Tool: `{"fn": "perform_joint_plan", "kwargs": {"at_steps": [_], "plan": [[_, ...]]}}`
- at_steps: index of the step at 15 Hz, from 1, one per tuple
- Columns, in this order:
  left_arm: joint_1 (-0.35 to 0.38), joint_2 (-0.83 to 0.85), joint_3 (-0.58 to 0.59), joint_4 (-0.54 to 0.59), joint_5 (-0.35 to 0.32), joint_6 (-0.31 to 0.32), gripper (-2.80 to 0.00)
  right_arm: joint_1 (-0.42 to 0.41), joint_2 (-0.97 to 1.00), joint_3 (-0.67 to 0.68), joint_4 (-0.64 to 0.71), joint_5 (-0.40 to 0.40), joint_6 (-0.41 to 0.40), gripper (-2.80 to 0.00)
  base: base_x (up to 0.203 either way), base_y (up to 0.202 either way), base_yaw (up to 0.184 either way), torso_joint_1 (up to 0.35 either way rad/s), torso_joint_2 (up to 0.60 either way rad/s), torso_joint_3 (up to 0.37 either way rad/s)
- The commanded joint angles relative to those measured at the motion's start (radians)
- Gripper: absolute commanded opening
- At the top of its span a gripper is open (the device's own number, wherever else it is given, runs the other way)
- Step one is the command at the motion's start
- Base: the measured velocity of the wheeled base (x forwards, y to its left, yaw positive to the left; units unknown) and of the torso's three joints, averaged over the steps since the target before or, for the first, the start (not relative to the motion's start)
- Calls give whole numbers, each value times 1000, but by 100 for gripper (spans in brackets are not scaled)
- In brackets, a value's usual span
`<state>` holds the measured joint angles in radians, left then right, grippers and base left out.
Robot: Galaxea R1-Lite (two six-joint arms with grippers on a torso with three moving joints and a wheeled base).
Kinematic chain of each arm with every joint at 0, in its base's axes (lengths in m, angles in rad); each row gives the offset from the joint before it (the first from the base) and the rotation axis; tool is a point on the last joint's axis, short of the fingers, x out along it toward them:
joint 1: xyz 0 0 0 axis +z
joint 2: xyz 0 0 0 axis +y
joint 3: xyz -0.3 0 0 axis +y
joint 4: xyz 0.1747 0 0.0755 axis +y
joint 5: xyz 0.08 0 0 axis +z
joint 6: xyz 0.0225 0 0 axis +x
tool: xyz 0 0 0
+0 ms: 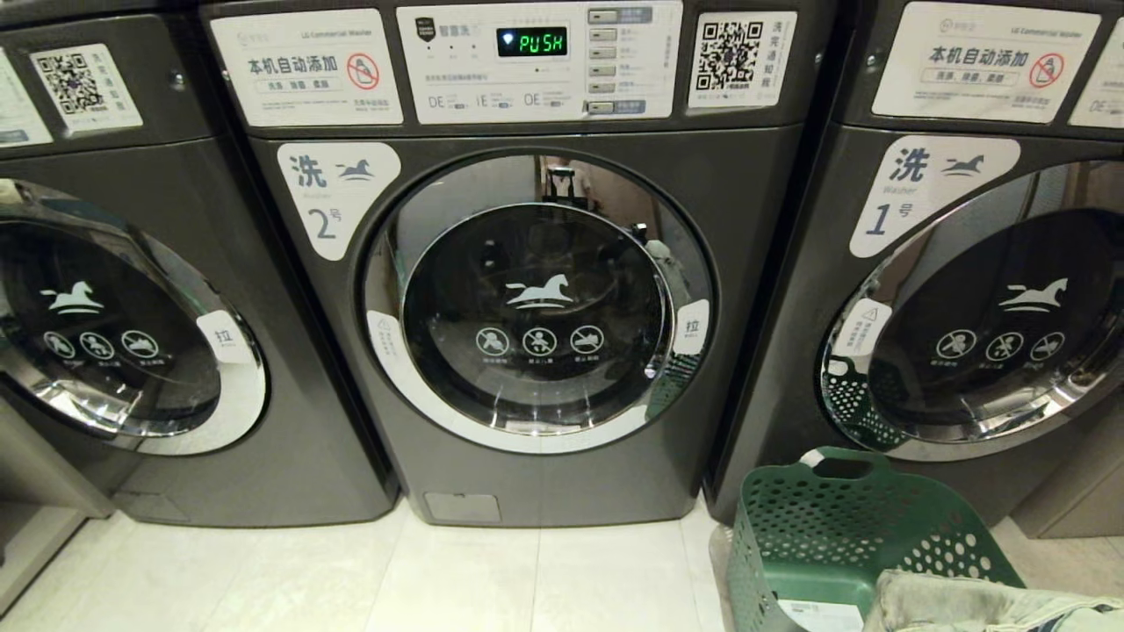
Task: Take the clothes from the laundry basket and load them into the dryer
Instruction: Put the clothes in the dryer
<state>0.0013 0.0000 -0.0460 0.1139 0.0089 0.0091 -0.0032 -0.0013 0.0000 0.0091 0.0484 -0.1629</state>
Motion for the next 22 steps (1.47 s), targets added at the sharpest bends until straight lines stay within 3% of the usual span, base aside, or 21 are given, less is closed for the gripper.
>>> {"fn": "perform_joint_plan", "kwargs": {"at_steps": [1,10,22], "plan": [[0,2,1,1,0,-1,-280,0,1,0,0,1,-1,-280,0,0,0,3,-2,191],[0,1,1,1,0,-1,-280,0,1,0,-1,1,2,-280,0,0,0,1,-8,17],[0,1,1,1,0,-1,-280,0,1,0,-1,-2,2,-280,0,0,0,48,-400,-356]]}}
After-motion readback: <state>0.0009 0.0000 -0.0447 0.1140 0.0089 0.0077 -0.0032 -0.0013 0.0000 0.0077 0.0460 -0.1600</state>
